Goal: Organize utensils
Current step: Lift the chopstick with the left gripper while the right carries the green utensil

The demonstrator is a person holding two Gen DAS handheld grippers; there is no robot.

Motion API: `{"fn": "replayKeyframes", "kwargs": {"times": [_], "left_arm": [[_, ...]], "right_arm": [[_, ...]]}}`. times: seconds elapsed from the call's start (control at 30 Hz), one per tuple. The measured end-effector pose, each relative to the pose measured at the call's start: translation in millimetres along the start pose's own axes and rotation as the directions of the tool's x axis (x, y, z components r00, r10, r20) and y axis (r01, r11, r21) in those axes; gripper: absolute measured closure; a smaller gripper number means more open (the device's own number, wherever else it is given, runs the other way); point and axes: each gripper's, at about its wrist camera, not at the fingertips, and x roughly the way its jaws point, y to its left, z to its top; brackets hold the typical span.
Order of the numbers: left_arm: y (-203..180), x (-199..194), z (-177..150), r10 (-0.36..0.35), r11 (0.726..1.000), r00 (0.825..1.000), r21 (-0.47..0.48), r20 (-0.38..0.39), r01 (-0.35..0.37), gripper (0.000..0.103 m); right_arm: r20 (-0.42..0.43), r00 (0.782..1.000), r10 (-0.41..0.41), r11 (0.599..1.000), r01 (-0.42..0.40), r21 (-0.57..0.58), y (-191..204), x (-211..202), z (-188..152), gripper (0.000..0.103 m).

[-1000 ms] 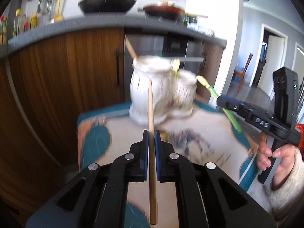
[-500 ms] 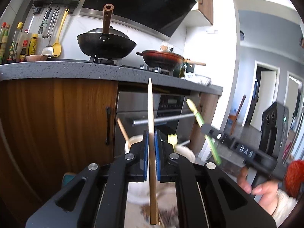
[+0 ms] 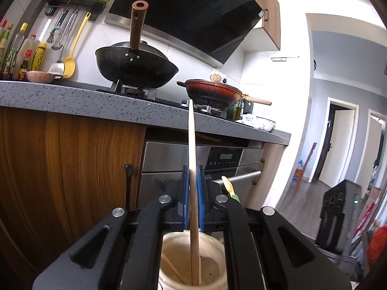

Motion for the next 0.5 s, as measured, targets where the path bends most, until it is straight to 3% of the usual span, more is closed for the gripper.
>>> {"fn": "replayKeyframes", "kwargs": {"times": [0.2,0.5], "left_arm": [[-1.5,13.1,-18.5,0.018,0.999,1.0,0.034,-0.012,-0.018,0.097],[-0.2,-12.3,-35.3,-0.009,0.996,0.999,0.085,-0.048,0.013,0.097]], "right_arm": [[0.011,1.0,-0.015,1.0,0.015,-0.014,-1.8,-0.3,-1.9,0.093],[0.055,0.993,-0.106,0.987,0.111,-0.115,3.3,3.9,-7.9,0.093]]}}
